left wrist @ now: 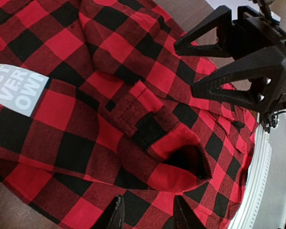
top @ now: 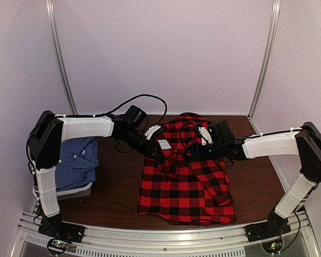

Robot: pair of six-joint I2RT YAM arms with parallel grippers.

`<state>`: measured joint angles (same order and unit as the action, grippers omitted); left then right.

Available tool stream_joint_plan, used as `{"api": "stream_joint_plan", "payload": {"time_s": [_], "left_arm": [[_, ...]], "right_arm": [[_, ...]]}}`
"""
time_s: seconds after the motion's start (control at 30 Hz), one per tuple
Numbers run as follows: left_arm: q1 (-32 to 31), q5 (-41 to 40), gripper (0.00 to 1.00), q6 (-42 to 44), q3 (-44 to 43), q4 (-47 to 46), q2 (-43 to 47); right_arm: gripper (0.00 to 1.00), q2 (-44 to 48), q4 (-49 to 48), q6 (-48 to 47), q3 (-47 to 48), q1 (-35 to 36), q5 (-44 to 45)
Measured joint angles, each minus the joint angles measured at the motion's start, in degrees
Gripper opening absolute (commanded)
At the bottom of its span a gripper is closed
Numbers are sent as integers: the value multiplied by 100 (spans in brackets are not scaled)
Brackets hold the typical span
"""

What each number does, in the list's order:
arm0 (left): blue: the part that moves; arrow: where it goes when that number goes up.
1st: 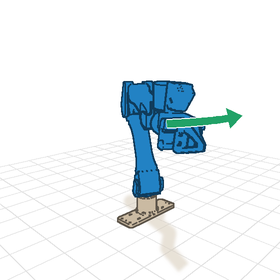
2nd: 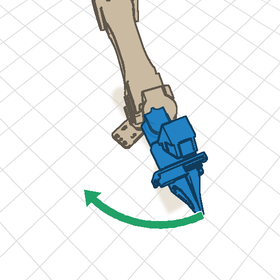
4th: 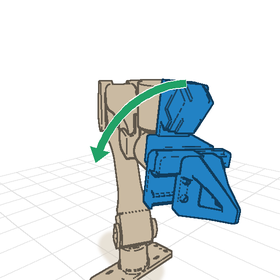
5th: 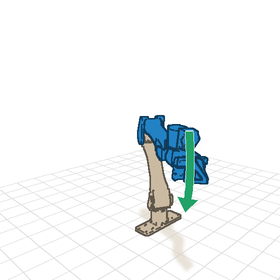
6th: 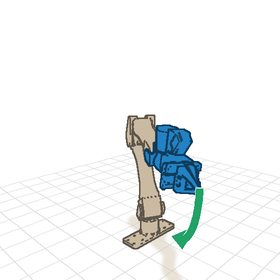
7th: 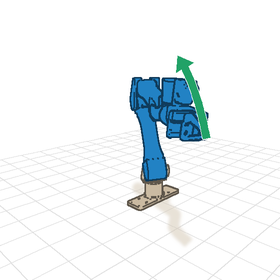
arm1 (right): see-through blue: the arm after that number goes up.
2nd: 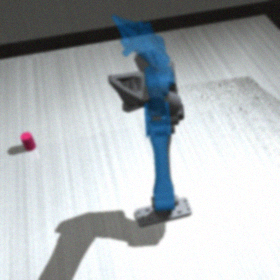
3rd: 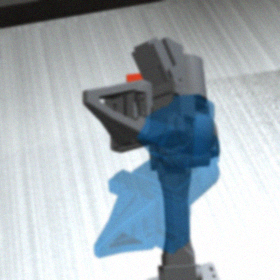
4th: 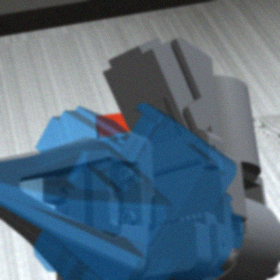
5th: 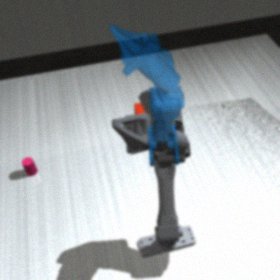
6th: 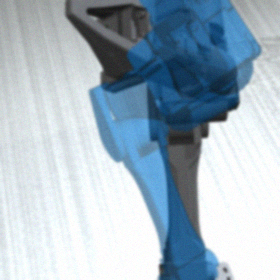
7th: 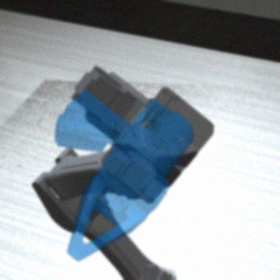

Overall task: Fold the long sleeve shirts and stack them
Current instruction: Place the sleeve of the 1/3-folded shirt, then pick up the sleeve from the 1/3-folded shirt.

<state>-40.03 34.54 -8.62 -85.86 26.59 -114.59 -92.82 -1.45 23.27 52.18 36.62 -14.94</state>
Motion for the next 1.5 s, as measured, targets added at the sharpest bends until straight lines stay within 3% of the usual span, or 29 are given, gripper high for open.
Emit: {"api": "stream_joint_plan", "payload": {"time_s": [0.2, 0.43, 0.7, 0.93, 1.2, 1.5], "left_arm": [[114, -354, 37, -337, 332, -271, 487], [144, -275, 45, -645, 612, -616, 640], [-400, -872, 50, -1084, 575, -791, 629], [-970, -1882, 51, -1318, -487, -595, 103], [-992, -2796, 50, -1451, -2262, 369, -1134], [-1060, -2942, 36, -1547, -2664, 1088, -1478]], "right_arm": [[72, -509, 42, -240, 461, 39, -87], [70, -597, 61, -411, 774, 63, -66], [69, -708, 68, -232, 903, 48, 450], [68, -323, 74, 151, 319, -216, 835], [69, 105, 31, 330, 4, -321, 984], [69, 306, 0, 396, -221, -378, 988]]}}
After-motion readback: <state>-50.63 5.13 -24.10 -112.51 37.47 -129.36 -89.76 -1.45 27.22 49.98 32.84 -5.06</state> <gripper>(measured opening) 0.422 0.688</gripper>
